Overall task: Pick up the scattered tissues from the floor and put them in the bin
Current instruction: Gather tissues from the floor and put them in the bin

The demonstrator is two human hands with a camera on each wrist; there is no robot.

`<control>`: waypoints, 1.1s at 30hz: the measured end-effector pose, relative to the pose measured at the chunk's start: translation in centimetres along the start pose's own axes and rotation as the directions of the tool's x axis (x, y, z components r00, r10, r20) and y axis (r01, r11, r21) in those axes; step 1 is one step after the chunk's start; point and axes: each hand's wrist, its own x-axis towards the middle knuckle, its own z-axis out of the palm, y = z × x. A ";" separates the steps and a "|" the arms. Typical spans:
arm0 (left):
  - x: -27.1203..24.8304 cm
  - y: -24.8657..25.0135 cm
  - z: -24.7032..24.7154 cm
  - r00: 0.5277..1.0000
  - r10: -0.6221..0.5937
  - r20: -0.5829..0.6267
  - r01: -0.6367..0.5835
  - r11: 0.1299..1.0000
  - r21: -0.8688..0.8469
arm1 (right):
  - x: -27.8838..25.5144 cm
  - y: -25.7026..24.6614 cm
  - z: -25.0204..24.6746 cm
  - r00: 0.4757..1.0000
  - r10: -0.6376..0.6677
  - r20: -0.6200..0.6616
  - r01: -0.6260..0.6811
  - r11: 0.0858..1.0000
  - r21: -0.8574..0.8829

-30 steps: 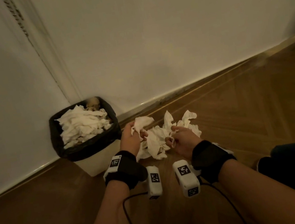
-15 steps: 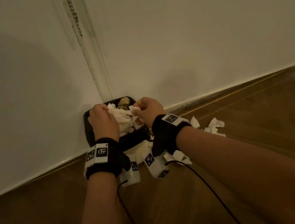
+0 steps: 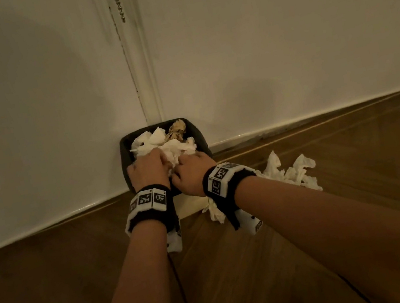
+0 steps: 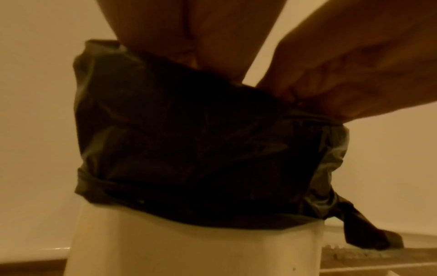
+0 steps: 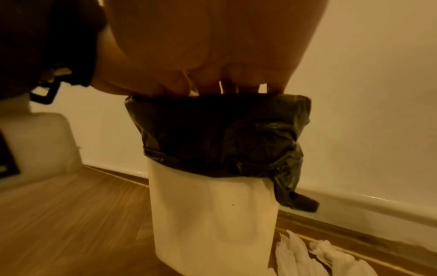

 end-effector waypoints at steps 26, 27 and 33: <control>-6.2 2.0 3.1 0.886 -0.048 -0.461 -0.016 0.991 -0.134 | -7.4 5.1 2.0 0.897 0.154 -0.414 -0.060 0.971 0.230; -6.5 2.8 3.4 0.883 -0.013 -0.470 -0.058 0.989 -0.135 | -8.1 5.6 2.5 0.883 0.201 -0.425 -0.096 0.962 0.256; -10.1 9.4 7.8 0.891 0.291 -0.348 -0.334 0.940 -0.070 | -13.7 9.7 8.1 0.821 0.515 -0.244 -0.401 0.826 0.396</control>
